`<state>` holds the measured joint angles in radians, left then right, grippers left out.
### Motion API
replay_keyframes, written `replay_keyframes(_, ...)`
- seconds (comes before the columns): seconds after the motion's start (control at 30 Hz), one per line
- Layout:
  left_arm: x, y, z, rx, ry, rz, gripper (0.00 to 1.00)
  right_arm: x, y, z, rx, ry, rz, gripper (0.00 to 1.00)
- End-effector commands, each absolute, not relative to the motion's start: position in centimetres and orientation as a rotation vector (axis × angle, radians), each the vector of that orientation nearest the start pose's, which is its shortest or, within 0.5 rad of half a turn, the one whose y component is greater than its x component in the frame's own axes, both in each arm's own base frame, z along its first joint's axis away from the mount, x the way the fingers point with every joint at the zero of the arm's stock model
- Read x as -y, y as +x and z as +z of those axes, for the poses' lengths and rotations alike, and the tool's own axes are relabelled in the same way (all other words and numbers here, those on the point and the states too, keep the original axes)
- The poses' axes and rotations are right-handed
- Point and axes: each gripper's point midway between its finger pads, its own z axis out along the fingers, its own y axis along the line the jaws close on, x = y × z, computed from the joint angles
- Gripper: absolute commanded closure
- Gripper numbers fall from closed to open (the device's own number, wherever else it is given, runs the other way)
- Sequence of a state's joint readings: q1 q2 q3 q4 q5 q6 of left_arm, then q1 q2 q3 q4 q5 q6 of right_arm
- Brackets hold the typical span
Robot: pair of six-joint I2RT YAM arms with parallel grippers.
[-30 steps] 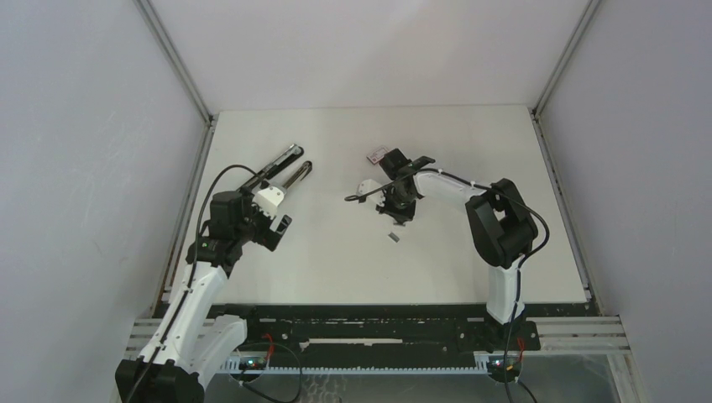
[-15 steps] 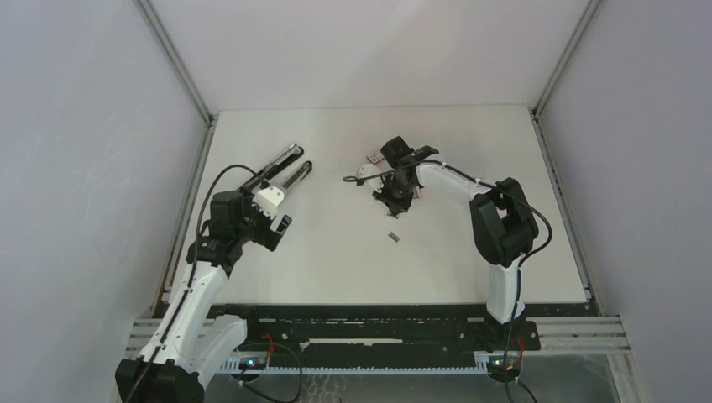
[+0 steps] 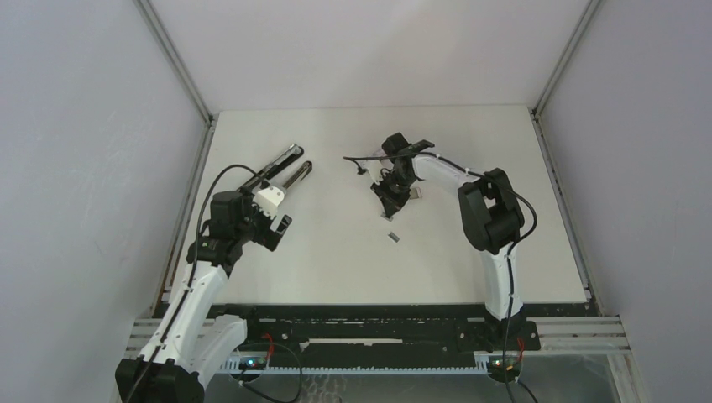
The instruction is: Unload the staples from the stapler
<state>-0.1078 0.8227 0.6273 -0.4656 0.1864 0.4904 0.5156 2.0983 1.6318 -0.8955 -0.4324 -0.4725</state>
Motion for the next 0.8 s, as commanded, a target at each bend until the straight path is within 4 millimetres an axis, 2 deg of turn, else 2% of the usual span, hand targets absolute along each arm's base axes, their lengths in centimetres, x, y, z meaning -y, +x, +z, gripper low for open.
replay_keyframes(0.0, 3.9, 26.9, 13.9, -2.057, 0.752, 0.031, 0.00, -26.4, 33.4, 5.8, -2.500, -1.356, 0.700, 1.00)
replay_keyframes(0.13, 3.9, 26.9, 13.9, -2.056, 0.756, 0.032, 0.00, -26.2, 33.5, 5.4, -2.520, -1.343, 0.702, 1.00)
replay_keyframes(0.37, 3.9, 26.9, 14.0, -2.053, 0.754, 0.033, 0.00, -25.2, 35.0, 6.0, -2.559, -1.204, 0.716, 1.00)
replay_keyframes(0.47, 3.9, 26.9, 13.9, -2.057, 0.753, 0.031, 0.00, -25.2, 34.6, 5.9, -2.568, -1.192, 0.779, 1.00)
replay_keyframes(0.6, 4.0, 26.9, 13.8, -2.061, 0.755, 0.027, 0.00, -25.6, 33.8, 4.7, -2.593, -1.220, 0.828, 1.00)
replay_keyframes(0.77, 4.0, 26.9, 13.8, -2.063, 0.757, 0.023, 0.00, -25.9, 33.0, 2.8, -2.625, -1.289, 0.777, 1.00)
